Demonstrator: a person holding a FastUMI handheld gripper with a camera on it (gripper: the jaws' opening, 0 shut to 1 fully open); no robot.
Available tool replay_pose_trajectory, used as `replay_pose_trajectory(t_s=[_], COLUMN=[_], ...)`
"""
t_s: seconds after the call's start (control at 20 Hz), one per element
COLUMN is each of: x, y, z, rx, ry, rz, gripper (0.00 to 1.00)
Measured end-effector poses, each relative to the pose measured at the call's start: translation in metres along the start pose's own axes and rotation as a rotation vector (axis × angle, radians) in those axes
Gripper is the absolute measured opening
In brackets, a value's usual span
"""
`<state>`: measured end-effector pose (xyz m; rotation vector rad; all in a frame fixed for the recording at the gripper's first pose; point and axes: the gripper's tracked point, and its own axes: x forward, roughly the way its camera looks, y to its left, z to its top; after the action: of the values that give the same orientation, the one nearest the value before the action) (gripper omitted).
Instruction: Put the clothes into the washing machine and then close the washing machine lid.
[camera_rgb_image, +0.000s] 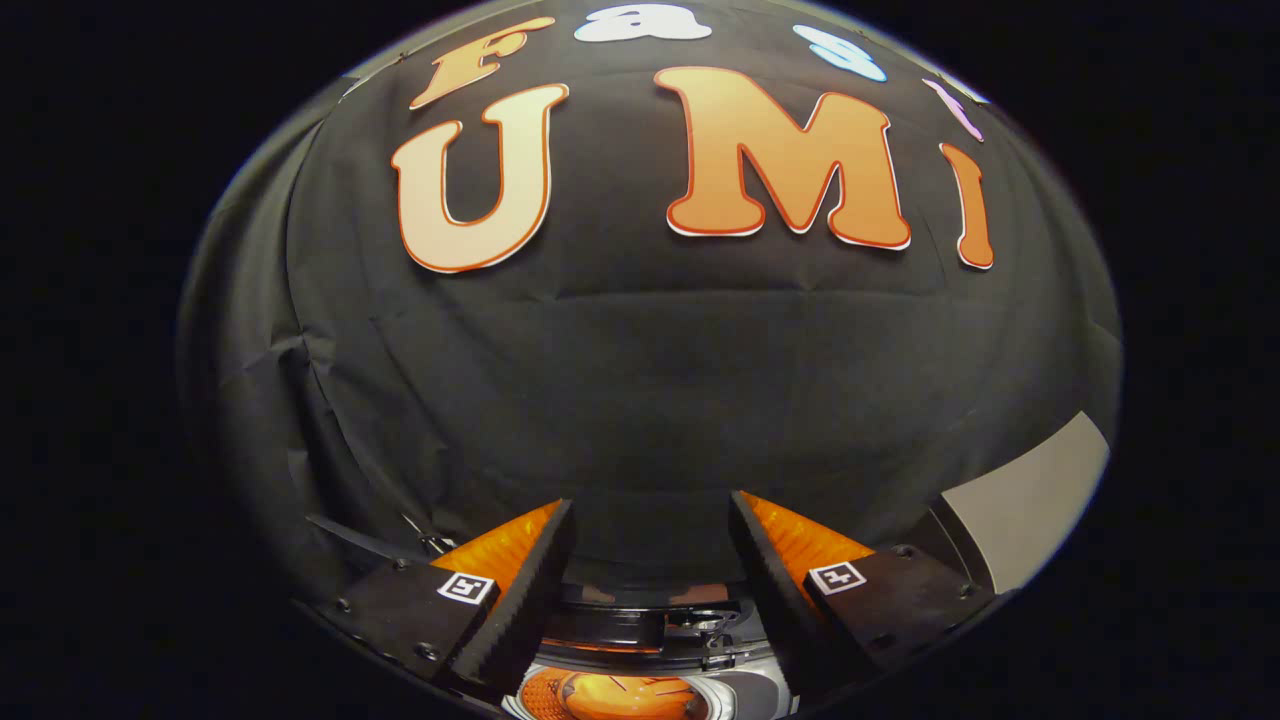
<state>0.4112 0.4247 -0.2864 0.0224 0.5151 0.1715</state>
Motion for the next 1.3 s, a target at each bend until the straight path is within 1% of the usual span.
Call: replay_pose_trajectory(t_s=[0.1,0.2,0.4,0.6,0.9,1.3], x=[0.001,0.001,-0.008,-0.028,-0.061,-0.104], y=[-0.002,-0.001,-0.004,-0.003,-0.001,0.0], z=[-0.001,0.004,0.004,-0.002,-0.017,-0.051], rx=[-0.001,0.001,0.001,-0.005,-0.013,-0.023], ry=[-0.018,-0.074,-0.117,-0.157,-0.191,-0.166], rz=[-0.007,-0.012,-0.008,0.007,0.023,0.022], gripper=[1.0,1.0,1.0,1.0,1.0,0.99])
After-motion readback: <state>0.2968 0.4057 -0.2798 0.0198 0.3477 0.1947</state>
